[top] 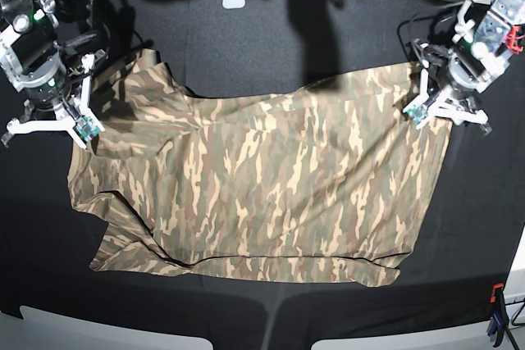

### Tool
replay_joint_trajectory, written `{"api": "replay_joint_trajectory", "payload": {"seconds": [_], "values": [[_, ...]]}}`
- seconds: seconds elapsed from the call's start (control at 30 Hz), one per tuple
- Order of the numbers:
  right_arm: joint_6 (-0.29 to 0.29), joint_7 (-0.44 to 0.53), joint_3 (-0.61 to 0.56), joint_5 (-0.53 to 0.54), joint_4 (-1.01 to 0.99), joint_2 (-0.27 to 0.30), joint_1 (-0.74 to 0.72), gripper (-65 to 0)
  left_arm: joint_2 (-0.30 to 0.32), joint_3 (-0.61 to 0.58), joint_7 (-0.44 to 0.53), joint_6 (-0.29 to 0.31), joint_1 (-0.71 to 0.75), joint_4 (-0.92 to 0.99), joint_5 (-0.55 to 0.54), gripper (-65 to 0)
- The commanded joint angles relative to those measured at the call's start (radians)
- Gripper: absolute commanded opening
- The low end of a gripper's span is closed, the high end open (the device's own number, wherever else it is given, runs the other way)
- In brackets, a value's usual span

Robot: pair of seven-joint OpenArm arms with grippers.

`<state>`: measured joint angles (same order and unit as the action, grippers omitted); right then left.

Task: Layout the t-shirt on the table in an organized manner, then fold the t-shirt properly
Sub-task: 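Drag the shirt edge with the left gripper away from the right gripper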

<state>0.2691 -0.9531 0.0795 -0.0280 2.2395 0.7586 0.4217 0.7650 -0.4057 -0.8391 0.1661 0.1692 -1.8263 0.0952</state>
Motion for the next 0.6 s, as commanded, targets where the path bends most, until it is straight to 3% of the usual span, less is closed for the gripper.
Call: {"api": "replay_joint_trajectory", "payload": {"seconds": [0.0,0.1,0.3,0.37,0.43,0.57], "values": [[-0.005,0.011,0.01,-0.016,0.016,0.014,-0.006,-65.0,0.018,0.008,-0.013,0.016,0.016,-0.022,0.045,-52.4],[-0.005,0.011,0.01,-0.016,0.016,0.014,-0.006,-65.0,0.026,0.008,0.017,0.077,0.103,-0.049,0.163,-63.8],[-0.005,0.011,0.01,-0.016,0.016,0.014,-0.006,-65.0,0.102,0.008,0.06,0.08,0.269,-0.147,0.28,-63.8],[-0.005,0.011,0.01,-0.016,0.016,0.014,-0.006,-65.0,0.134,0.008,0.102,0.041,0.298,-0.171,0.282,-63.7],[-0.005,0.011,0.01,-0.016,0.016,0.014,-0.006,-65.0,0.156,0.008,0.158,0.021,0.303,-0.166,0.278,-60.1],[-0.005,0.011,0.01,-0.016,0.016,0.014,-0.006,-65.0,0.163,0.008,0.259,0.021,0.302,-0.129,0.278,-43.0]]}}
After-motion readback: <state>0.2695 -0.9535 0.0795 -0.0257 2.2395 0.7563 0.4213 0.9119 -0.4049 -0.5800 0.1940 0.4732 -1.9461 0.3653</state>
